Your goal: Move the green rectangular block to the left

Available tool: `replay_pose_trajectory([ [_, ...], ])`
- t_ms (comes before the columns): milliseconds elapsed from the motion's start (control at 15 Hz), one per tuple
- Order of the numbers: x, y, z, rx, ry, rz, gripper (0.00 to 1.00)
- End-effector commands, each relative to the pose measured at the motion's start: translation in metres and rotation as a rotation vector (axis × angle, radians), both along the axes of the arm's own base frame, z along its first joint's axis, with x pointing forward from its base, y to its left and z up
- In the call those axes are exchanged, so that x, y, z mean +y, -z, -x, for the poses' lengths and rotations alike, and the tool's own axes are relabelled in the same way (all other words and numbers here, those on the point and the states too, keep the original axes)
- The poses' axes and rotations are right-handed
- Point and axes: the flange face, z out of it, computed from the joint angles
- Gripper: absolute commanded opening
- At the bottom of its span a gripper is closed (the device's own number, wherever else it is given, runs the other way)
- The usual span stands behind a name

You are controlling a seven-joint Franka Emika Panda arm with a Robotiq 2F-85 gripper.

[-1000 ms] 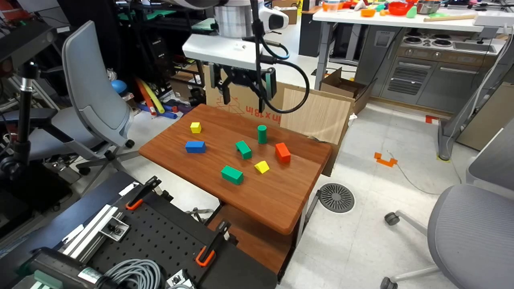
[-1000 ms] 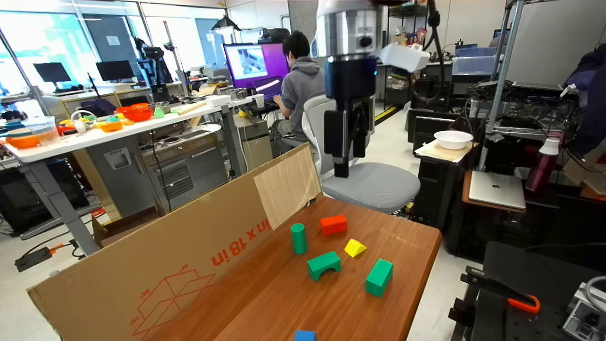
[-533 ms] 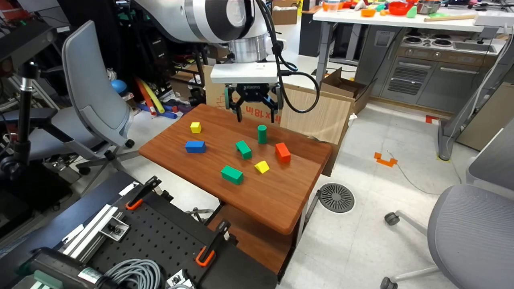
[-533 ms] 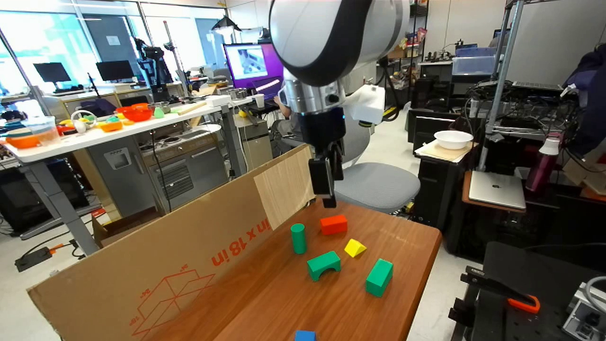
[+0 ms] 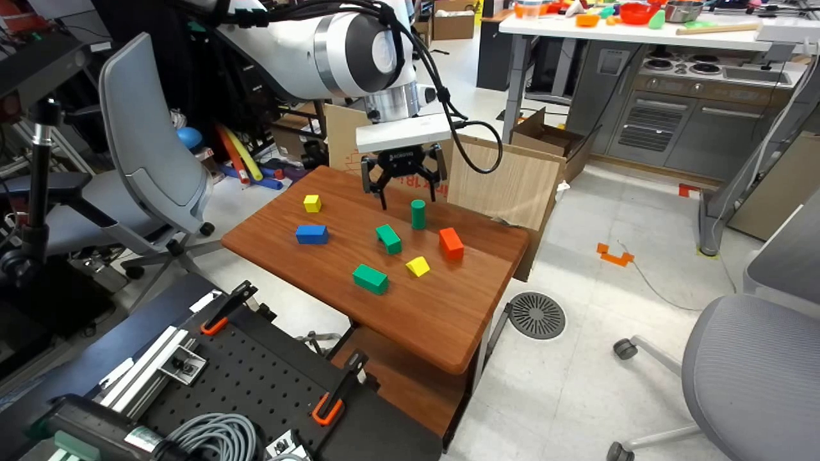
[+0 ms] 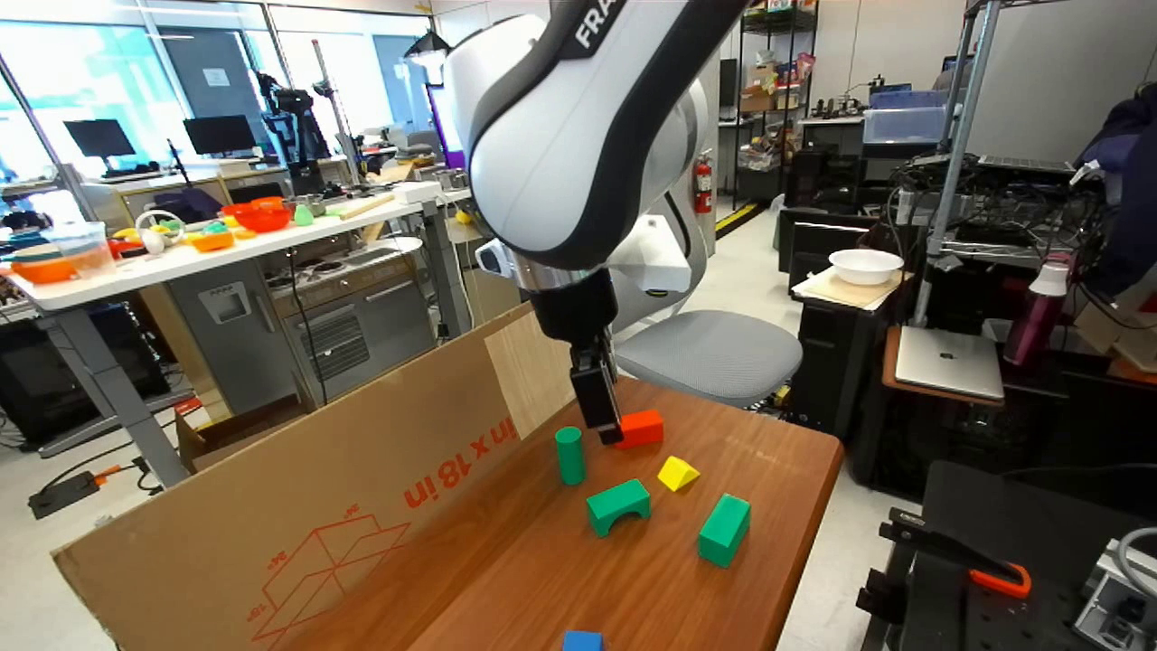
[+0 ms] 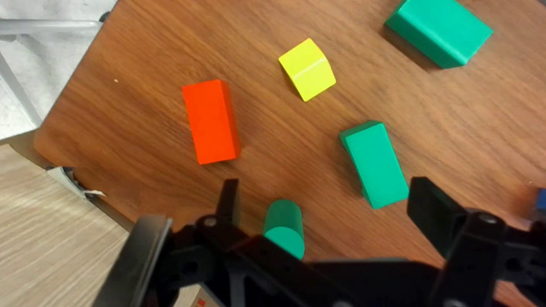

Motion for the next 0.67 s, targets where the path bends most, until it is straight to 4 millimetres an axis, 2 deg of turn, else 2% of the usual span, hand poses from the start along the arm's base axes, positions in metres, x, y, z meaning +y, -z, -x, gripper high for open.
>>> replay_pose_trajectory([
  [0,0.007,0.01,-0.007,0.031,-0.066,-0.031,1.0],
  [333,0.022,0.023,0.003,0.065,-0.077,-0.053,1.0],
  [600,0.031,0.036,0.003,0.088,-0.077,-0.06,1.0],
])
